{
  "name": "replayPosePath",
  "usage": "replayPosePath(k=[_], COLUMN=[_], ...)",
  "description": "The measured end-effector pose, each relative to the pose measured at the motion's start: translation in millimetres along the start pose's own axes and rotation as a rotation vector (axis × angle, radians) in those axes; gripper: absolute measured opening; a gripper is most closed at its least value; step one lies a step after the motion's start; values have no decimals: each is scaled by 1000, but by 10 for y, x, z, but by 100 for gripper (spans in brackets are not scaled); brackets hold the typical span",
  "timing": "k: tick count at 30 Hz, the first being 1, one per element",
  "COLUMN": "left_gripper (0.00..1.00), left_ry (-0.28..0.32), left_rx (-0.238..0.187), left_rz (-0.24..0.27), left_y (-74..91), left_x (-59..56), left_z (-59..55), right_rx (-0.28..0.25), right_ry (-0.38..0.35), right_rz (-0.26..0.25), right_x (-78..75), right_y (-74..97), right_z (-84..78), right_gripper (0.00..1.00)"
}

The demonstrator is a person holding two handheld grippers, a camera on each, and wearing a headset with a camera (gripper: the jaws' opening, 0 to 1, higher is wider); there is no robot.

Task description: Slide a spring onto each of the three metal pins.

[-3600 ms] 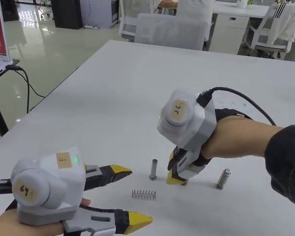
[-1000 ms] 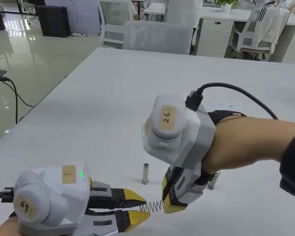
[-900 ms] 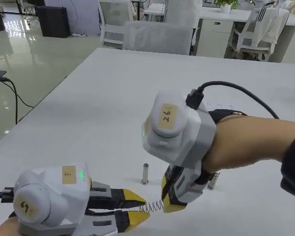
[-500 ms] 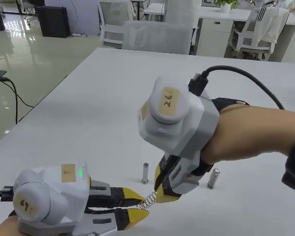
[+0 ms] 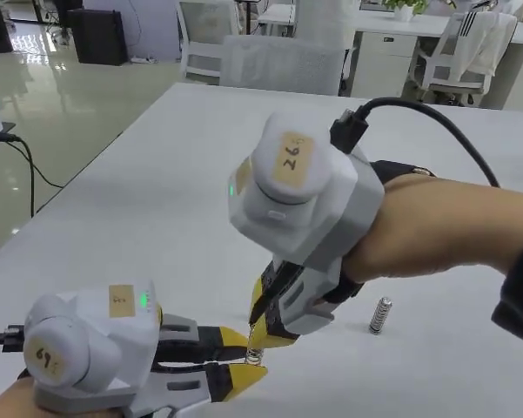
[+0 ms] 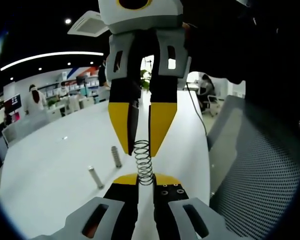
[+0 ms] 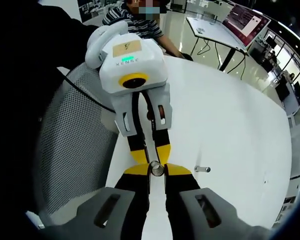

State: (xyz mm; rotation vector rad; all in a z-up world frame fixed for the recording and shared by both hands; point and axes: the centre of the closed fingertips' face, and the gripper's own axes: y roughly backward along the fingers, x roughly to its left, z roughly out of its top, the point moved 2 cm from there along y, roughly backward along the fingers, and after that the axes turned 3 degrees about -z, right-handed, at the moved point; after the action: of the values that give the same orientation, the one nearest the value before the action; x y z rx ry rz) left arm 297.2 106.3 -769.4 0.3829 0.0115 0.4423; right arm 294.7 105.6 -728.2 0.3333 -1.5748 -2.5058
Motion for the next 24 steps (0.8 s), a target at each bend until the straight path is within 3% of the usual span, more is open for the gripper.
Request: replayPosePath(k=[6,12,24], left_gripper=[2,2,2], left_ry=[4,8,11], left_rx=[-2,0,-8], left_rz=[-2,-2,-9], left_y=[-4,-5,-15], left_x=[-5,6,3], left_z=[-7,-13,19], right_rx=[2,29,66], right_ry=[2,6,8], right_rz=[8,47,62], right_x=[2,71,59], right_y=[-25,-113,-218], right_z=[-10,-42,-113], right_gripper=[12,15,11])
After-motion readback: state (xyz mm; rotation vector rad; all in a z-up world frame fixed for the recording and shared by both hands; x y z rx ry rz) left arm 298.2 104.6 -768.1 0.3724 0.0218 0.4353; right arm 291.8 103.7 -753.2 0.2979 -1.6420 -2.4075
